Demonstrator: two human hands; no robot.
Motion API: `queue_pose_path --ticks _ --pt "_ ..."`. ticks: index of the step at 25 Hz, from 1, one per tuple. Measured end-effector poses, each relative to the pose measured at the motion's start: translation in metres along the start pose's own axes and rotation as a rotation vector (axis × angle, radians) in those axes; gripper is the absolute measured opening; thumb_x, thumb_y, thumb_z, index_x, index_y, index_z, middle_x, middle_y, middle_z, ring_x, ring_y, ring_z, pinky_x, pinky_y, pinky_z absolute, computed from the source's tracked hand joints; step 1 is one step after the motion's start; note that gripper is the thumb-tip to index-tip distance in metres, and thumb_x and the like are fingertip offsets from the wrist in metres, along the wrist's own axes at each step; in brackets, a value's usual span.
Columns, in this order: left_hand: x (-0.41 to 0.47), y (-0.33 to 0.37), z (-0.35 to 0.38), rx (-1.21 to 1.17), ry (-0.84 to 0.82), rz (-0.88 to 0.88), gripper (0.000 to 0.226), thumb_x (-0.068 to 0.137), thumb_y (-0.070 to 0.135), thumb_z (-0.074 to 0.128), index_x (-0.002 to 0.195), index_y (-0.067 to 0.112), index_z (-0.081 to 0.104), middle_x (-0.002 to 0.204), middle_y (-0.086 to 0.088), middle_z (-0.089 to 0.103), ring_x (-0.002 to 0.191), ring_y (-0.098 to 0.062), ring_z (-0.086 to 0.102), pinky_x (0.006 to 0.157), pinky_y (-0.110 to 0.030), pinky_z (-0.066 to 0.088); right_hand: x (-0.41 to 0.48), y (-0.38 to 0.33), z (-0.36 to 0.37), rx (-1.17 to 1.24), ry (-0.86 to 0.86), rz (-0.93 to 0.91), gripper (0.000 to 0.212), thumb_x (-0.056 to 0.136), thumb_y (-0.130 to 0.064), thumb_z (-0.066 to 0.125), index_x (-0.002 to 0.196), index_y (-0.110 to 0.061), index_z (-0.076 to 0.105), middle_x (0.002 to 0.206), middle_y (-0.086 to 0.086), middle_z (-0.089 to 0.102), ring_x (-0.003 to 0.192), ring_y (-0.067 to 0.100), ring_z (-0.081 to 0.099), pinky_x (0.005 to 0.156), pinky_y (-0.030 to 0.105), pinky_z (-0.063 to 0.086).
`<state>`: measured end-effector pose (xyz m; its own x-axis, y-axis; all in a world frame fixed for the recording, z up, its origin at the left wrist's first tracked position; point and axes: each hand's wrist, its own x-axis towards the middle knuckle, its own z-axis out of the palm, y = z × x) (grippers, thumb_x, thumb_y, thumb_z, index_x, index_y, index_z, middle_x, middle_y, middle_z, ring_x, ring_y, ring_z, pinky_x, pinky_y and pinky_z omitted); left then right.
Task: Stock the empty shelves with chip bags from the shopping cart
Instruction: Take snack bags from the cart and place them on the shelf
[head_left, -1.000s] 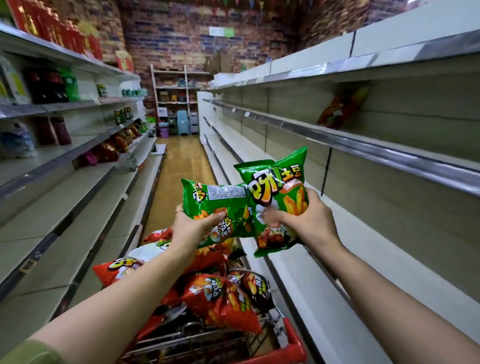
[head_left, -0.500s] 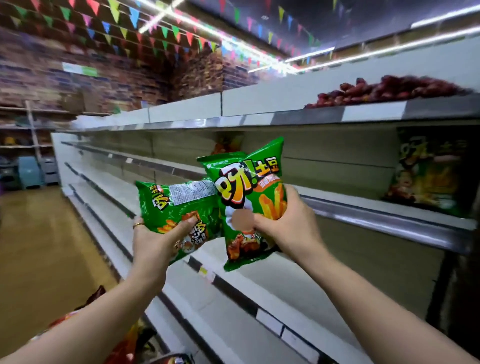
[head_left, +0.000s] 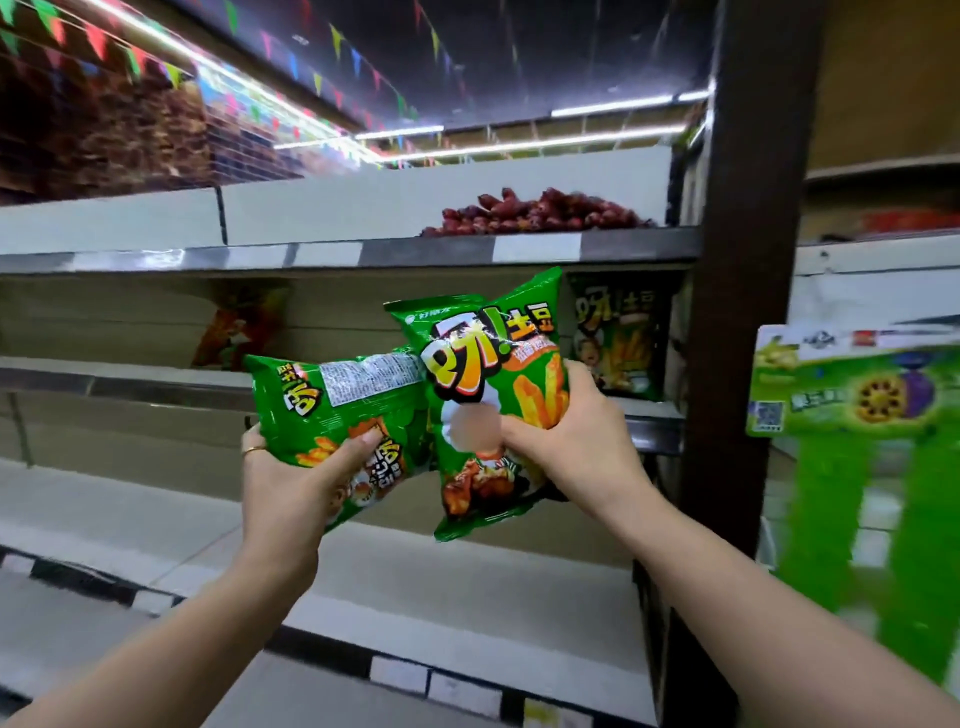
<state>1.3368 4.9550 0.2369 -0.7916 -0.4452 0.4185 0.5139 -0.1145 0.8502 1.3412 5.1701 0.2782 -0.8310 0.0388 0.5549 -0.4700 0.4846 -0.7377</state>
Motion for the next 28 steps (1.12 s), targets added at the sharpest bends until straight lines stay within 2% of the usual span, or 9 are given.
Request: queue_pose_path --ticks 5,10,14,17,19,20,23,26,28 --pt "0.003 -0.009 0.018 -0.065 -0.043 -0.007 0.065 0.067 0.001 0.078 0.117 0.016 0.039 0.100 0.003 0.062 0.090 -0.016 0.063 0.076 -0.034 0.051 -0.003 0.002 -0.011 -0.050 0.056 0.063 0.052 0.066 -0.046 0.079 0.100 -0.032 0.042 0.096 -0.009 0.059 0.090 0.011 0.058 0.082 0.037 0.051" --pt "0.015 -0.007 0.010 -0.097 0.010 0.004 0.064 0.069 -0.001 0.076 0.115 0.017 0.037 0.096 0.006 0.060 0.087 -0.011 0.061 0.073 -0.029 0.050 0.010 -0.007 0.010 -0.056 0.039 0.122 0.052 0.067 -0.047 0.077 0.101 -0.023 0.046 0.092 -0.007 0.058 0.091 0.016 0.059 0.083 0.038 0.050" --pt "0.040 -0.006 0.009 -0.096 0.064 0.027 0.062 0.067 -0.002 0.078 0.112 0.016 0.039 0.095 0.005 0.062 0.085 -0.011 0.063 0.079 -0.032 0.052 0.034 -0.007 0.024 0.007 0.054 0.190 0.057 0.064 -0.049 0.079 0.103 -0.017 0.052 0.090 -0.006 0.058 0.089 0.016 0.059 0.079 0.035 0.050" --pt "0.063 -0.005 0.019 -0.133 0.071 0.043 0.055 0.068 -0.002 0.078 0.103 0.022 0.042 0.092 0.007 0.062 0.075 -0.004 0.065 0.067 -0.026 0.057 0.072 0.003 0.033 0.054 0.101 0.240 0.077 0.043 -0.065 0.078 0.100 -0.017 0.060 0.095 -0.002 0.067 0.089 0.018 0.065 0.081 0.038 0.054" --pt "0.077 -0.009 0.031 -0.152 0.060 0.030 0.053 0.069 -0.001 0.077 0.105 0.020 0.045 0.093 0.004 0.064 0.079 -0.008 0.065 0.063 -0.026 0.057 0.103 0.019 0.035 0.107 0.124 0.258 0.089 0.029 -0.072 0.075 0.096 -0.016 0.066 0.092 0.001 0.071 0.086 0.021 0.068 0.082 0.042 0.056" --pt "0.085 -0.012 0.037 -0.157 0.045 0.016 0.054 0.069 0.000 0.078 0.111 0.016 0.047 0.095 0.001 0.065 0.083 -0.013 0.066 0.065 -0.028 0.056 0.118 0.024 0.034 0.130 0.127 0.279 0.088 0.028 -0.071 0.076 0.094 -0.014 0.067 0.091 0.004 0.072 0.086 0.023 0.069 0.082 0.043 0.056" --pt "0.108 -0.018 0.053 -0.144 0.013 -0.008 0.073 0.060 0.011 0.084 0.123 0.006 0.047 0.105 -0.009 0.068 0.089 -0.024 0.068 0.074 -0.036 0.055 0.152 0.030 0.028 0.171 0.106 0.356 0.075 0.042 -0.058 0.081 0.092 -0.006 0.061 0.099 0.012 0.068 0.092 0.028 0.066 0.086 0.045 0.054" --pt "0.125 -0.028 0.065 -0.116 0.028 0.023 0.072 0.065 0.006 0.082 0.123 0.010 0.040 0.099 0.001 0.062 0.085 -0.014 0.064 0.073 -0.031 0.052 0.184 0.043 0.033 0.163 0.086 0.398 0.063 0.058 -0.044 0.084 0.096 -0.003 0.054 0.108 0.017 0.064 0.097 0.031 0.063 0.089 0.044 0.053" --pt "0.128 -0.035 0.071 -0.095 0.035 0.037 0.070 0.068 0.004 0.080 0.123 0.012 0.039 0.100 0.002 0.060 0.087 -0.011 0.062 0.072 -0.028 0.050 0.201 0.049 0.036 0.116 0.064 0.442 0.046 0.071 -0.037 0.079 0.096 -0.005 0.056 0.108 0.015 0.064 0.099 0.029 0.063 0.091 0.041 0.052"
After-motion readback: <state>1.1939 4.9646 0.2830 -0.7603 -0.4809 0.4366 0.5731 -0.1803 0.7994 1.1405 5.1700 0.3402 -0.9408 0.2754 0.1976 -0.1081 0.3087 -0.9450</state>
